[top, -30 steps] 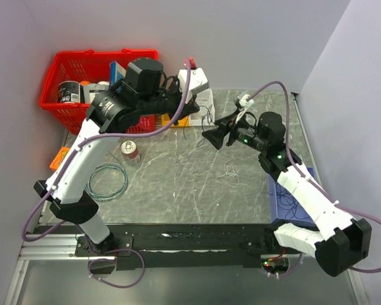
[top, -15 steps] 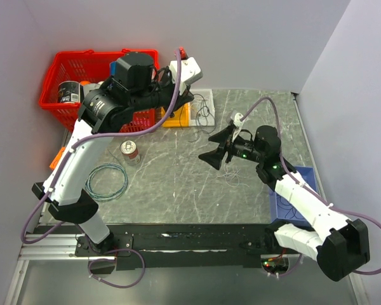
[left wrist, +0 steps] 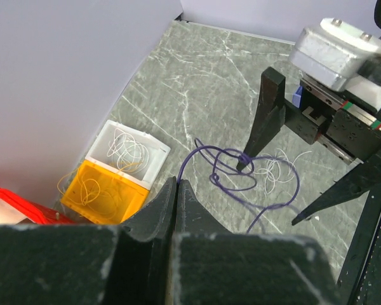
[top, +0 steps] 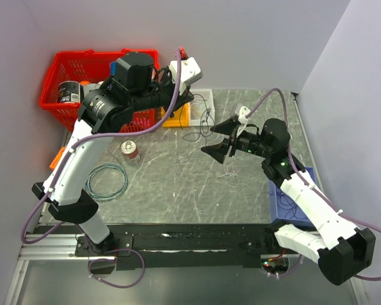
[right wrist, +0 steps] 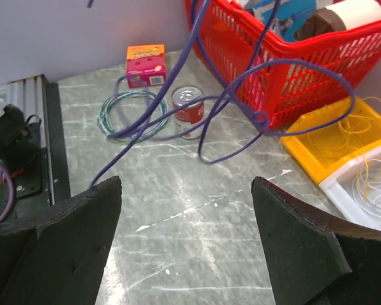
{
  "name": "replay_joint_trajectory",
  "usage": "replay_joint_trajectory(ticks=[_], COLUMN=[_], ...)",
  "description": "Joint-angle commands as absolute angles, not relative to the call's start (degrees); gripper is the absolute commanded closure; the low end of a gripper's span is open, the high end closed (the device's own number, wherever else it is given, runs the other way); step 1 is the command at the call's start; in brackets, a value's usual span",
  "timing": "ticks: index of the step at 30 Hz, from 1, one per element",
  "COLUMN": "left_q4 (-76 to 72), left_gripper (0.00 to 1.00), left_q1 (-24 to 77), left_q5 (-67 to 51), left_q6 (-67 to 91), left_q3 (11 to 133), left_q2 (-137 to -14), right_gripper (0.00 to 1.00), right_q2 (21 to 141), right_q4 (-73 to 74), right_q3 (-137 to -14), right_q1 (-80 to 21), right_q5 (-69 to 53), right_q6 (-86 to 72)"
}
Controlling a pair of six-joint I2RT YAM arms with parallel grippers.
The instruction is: Untangle the cables
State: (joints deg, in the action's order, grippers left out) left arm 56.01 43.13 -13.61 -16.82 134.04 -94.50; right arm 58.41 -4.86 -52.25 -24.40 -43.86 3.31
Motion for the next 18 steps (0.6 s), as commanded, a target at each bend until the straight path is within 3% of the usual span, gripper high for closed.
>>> replay_joint_trajectory(ticks=[1, 10, 18], left_q4=[54.7, 54.5, 54.7], left_gripper=[0.99, 0.99, 0.99], left_q1=[43.0, 43.0, 43.0], left_q5=[-13.9, -14.0, -13.9], left_q6=[-16.6, -16.5, -16.9], left_q3=[134.0, 133.9, 133.8], left_q2=[-93.8, -93.9, -93.7], right_gripper=[0.11, 0.10, 0.10], right_q2=[56.5, 58.5, 58.4], right_q4=[-0.3, 6.9, 0.2], right_q3=[-53.5, -58.4, -56.5], right_q1=[-24.7, -24.7, -24.9], right_q5=[-46.3, -48.9, -53.0], right_q6=[6.5, 6.3, -3.6])
